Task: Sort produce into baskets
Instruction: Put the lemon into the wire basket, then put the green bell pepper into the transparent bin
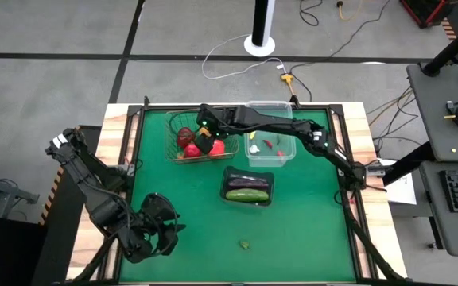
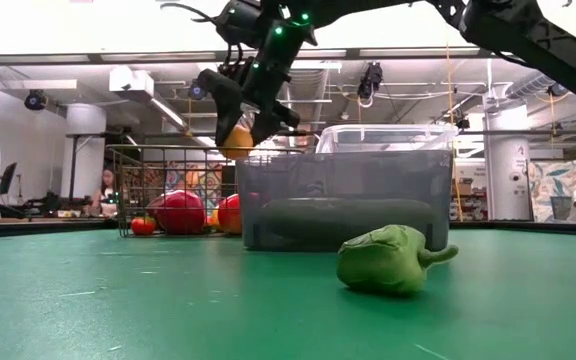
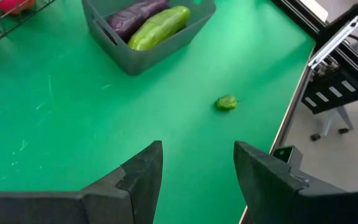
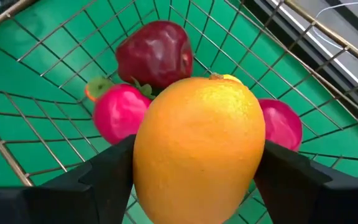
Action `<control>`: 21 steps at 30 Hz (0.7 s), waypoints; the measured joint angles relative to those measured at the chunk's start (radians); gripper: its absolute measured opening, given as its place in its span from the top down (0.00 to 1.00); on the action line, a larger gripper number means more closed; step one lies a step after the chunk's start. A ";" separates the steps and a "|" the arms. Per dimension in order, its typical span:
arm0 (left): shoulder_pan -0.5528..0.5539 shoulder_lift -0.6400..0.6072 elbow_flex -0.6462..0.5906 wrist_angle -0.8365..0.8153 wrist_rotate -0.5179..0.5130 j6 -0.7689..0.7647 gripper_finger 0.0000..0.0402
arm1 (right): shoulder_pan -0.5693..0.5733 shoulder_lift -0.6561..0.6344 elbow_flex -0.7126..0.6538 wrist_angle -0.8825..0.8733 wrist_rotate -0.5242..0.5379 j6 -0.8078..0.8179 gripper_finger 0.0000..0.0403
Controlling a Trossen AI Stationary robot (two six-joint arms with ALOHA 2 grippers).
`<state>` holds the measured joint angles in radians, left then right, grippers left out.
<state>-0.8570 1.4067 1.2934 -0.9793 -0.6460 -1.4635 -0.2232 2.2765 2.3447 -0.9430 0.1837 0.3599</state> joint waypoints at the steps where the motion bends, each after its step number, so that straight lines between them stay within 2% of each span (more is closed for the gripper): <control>1: 0.000 0.000 0.000 -0.004 0.000 -0.007 0.55 | 0.000 0.000 0.000 0.001 0.000 0.001 0.29; 7: 0.000 0.000 0.000 -0.034 0.001 -0.056 0.55 | -0.004 0.003 0.000 -0.001 -0.001 -0.014 0.21; 13: 0.000 0.000 0.000 -0.052 0.002 -0.066 0.55 | 0.006 -0.030 0.000 -0.032 -0.032 0.008 0.19; 21: 0.000 0.000 0.000 -0.110 0.009 -0.063 0.55 | 0.162 -0.179 0.000 -0.144 -0.063 0.111 0.19</control>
<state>-0.8570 1.4067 1.2934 -1.0889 -0.6373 -1.5269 -0.0613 2.0970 2.3447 -1.0873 0.1208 0.4706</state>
